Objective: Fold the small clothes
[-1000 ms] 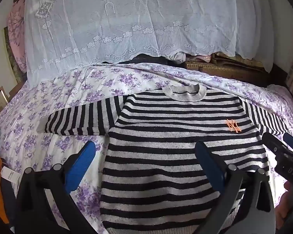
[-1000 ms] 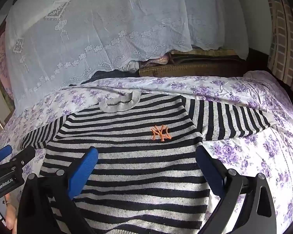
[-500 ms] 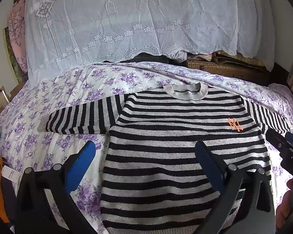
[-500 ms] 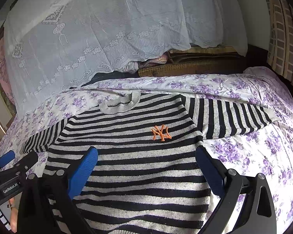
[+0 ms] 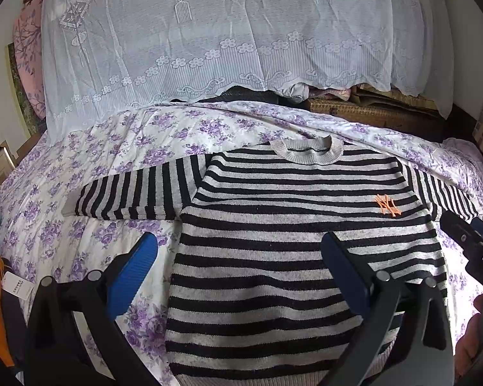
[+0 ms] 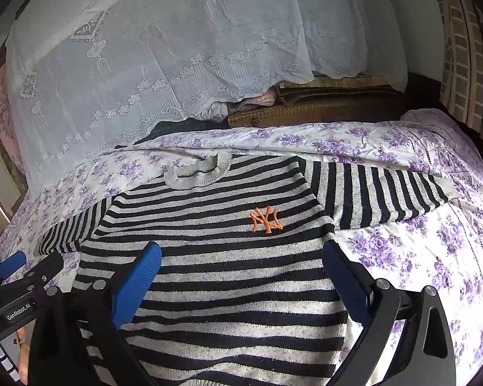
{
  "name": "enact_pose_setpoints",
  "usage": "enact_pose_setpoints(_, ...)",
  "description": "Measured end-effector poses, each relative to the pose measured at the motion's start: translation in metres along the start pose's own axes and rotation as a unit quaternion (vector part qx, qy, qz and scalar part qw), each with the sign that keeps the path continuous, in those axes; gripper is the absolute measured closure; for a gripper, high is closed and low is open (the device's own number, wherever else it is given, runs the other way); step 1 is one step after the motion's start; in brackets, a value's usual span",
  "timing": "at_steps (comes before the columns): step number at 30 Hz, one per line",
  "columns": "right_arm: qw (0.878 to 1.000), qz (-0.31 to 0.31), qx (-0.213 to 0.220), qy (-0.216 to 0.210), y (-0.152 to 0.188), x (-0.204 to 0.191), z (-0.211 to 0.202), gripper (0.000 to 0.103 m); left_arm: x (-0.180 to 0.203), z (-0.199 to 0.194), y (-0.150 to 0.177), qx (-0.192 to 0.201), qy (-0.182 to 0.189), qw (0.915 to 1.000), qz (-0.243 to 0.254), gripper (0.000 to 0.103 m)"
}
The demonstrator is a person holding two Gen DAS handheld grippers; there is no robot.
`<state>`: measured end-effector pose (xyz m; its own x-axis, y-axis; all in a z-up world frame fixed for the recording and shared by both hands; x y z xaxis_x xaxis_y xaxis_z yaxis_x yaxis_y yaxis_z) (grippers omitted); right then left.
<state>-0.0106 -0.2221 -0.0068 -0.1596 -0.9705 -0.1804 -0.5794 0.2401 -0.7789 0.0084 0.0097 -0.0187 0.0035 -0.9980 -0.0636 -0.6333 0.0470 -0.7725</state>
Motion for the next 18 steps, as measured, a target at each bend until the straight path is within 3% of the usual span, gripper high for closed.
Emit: enact_pose_setpoints(18, 1.000, 0.003, 0.001, -0.002, 0.0005, 0.0027, 0.0006, 0.003, -0.0002, 0.0000, -0.0001, 0.000, 0.000, 1.0000, 0.000, 0.004)
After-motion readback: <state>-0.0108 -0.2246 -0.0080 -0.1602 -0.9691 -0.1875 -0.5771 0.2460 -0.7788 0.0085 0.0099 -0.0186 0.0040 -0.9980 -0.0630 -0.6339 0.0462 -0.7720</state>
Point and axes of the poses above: each gripper's, at about its wrist camera, not at the fingertips, and z roughly the way its jaws point, x to its right, y to its underside, the point moved 1 cm from there along z, roughly the way its jaws point, and after that the axes turned 1 degree about -y, right-handed, at the moved point
